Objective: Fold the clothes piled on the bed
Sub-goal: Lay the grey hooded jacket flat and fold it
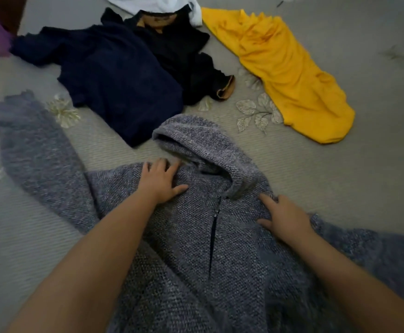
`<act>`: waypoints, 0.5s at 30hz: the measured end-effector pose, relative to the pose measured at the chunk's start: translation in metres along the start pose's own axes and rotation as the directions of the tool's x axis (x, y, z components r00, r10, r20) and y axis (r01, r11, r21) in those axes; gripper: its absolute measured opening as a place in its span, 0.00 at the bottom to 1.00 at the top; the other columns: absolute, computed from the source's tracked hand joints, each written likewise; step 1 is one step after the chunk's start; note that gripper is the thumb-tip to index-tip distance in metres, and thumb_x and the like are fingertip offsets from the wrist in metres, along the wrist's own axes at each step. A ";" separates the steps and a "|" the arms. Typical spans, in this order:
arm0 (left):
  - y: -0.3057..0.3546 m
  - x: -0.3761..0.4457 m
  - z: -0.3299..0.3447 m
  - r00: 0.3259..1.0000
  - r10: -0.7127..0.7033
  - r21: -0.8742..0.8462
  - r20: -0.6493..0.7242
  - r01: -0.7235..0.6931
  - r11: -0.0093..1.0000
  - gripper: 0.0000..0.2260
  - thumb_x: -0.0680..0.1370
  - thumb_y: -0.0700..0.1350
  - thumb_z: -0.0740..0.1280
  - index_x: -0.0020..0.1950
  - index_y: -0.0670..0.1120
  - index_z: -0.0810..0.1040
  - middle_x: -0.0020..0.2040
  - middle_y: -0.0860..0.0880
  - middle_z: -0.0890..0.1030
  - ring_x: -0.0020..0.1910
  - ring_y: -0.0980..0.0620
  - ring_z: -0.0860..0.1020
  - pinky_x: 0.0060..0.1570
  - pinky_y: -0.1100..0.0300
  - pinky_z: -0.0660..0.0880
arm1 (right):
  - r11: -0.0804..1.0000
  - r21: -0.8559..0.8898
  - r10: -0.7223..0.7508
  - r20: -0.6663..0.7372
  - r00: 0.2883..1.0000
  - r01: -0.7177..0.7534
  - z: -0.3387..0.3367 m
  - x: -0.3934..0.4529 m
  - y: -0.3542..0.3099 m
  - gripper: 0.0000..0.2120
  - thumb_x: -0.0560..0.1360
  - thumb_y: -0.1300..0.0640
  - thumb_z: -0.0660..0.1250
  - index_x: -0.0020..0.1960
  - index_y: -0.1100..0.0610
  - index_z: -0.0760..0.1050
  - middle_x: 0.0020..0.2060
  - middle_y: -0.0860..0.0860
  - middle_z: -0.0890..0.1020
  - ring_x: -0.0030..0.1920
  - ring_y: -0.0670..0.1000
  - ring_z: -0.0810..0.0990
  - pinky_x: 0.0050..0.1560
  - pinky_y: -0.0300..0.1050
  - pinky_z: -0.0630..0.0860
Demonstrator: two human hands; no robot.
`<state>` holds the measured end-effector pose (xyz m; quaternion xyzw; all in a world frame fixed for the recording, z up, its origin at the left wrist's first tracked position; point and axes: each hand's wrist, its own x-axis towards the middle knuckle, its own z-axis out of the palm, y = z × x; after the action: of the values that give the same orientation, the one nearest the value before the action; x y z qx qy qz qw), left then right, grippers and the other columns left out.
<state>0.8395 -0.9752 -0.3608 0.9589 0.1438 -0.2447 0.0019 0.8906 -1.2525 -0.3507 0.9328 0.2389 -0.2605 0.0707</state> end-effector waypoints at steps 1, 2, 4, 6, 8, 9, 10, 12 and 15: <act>0.000 0.001 0.002 0.999 0.038 0.010 -0.033 -0.037 0.999 0.33 0.76 0.64 0.53 0.75 0.47 0.52 0.71 0.43 0.63 0.70 0.44 0.60 0.70 0.49 0.52 | 0.996 0.089 -0.005 0.020 1.000 0.003 0.004 0.000 0.003 0.28 0.77 0.47 0.60 0.74 0.45 0.51 0.62 0.58 0.70 0.60 0.57 0.72 0.54 0.47 0.72; 0.000 -0.002 0.003 0.995 0.080 0.007 -0.056 -0.080 0.997 0.32 0.76 0.63 0.55 0.73 0.45 0.56 0.68 0.42 0.68 0.66 0.44 0.66 0.67 0.51 0.58 | 0.987 0.158 -0.021 0.036 0.999 0.015 0.008 -0.001 0.006 0.28 0.78 0.49 0.60 0.74 0.44 0.52 0.61 0.58 0.71 0.59 0.57 0.73 0.54 0.47 0.72; 0.003 -0.015 0.002 0.990 0.138 -0.070 -0.040 -0.140 0.988 0.27 0.77 0.58 0.59 0.70 0.45 0.59 0.62 0.42 0.73 0.59 0.43 0.73 0.56 0.54 0.68 | 0.966 0.254 -0.053 0.046 0.997 0.040 0.010 -0.008 0.008 0.27 0.78 0.53 0.61 0.73 0.43 0.54 0.60 0.58 0.73 0.59 0.57 0.73 0.55 0.47 0.72; 0.001 -0.033 -0.005 0.990 0.136 -0.152 -0.048 -0.142 0.978 0.24 0.78 0.53 0.60 0.71 0.47 0.58 0.61 0.42 0.75 0.57 0.43 0.75 0.51 0.54 0.71 | 0.948 0.311 -0.073 0.004 0.997 0.068 0.002 -0.016 0.011 0.26 0.78 0.55 0.61 0.72 0.42 0.58 0.61 0.56 0.74 0.60 0.56 0.73 0.56 0.46 0.72; -0.005 -0.053 -0.018 0.984 0.147 -0.166 -0.097 -0.162 0.973 0.23 0.80 0.51 0.58 0.73 0.51 0.56 0.62 0.44 0.75 0.57 0.44 0.75 0.51 0.55 0.72 | 0.949 0.296 -0.095 -0.070 0.993 0.112 -0.016 -0.025 0.013 0.25 0.77 0.55 0.61 0.71 0.43 0.60 0.63 0.54 0.73 0.61 0.55 0.72 0.56 0.45 0.71; -0.009 -0.064 -0.026 0.981 0.152 -0.177 -0.123 -0.172 0.969 0.24 0.80 0.50 0.58 0.74 0.53 0.54 0.62 0.44 0.76 0.57 0.45 0.76 0.51 0.56 0.72 | 0.953 0.272 -0.109 -0.096 0.989 0.131 -0.028 -0.030 0.014 0.25 0.78 0.55 0.61 0.72 0.44 0.59 0.64 0.54 0.72 0.62 0.54 0.72 0.57 0.44 0.70; -0.014 -0.076 -0.035 0.979 0.140 -0.208 -0.150 -0.170 0.963 0.24 0.80 0.49 0.57 0.75 0.54 0.52 0.62 0.45 0.76 0.57 0.45 0.76 0.51 0.58 0.71 | 0.953 0.267 -0.117 -0.109 0.987 0.142 -0.043 -0.035 0.013 0.25 0.77 0.55 0.61 0.72 0.45 0.59 0.66 0.54 0.70 0.63 0.54 0.71 0.57 0.43 0.69; -0.026 -0.102 -0.060 0.967 0.096 -0.291 -0.235 -0.164 0.943 0.26 0.80 0.48 0.58 0.74 0.56 0.48 0.62 0.45 0.77 0.57 0.46 0.76 0.52 0.59 0.70 | 0.955 0.253 -0.123 -0.139 0.983 0.155 -0.080 -0.049 0.009 0.26 0.77 0.55 0.61 0.73 0.46 0.58 0.69 0.54 0.68 0.64 0.55 0.70 0.58 0.42 0.69; -0.042 -0.145 -0.105 0.921 0.090 -0.338 -0.379 -0.228 0.913 0.22 0.80 0.51 0.55 0.73 0.58 0.52 0.61 0.44 0.78 0.57 0.45 0.77 0.53 0.56 0.72 | 0.974 0.052 -0.201 -0.251 0.947 0.221 -0.140 -0.075 -0.001 0.26 0.77 0.53 0.59 0.74 0.47 0.56 0.64 0.53 0.71 0.61 0.53 0.72 0.53 0.42 0.71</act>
<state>0.7554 -0.9673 -0.1975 0.9774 0.1061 -0.0343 0.1798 0.8973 -1.2468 -0.1924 0.9289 0.3335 -0.1591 -0.0247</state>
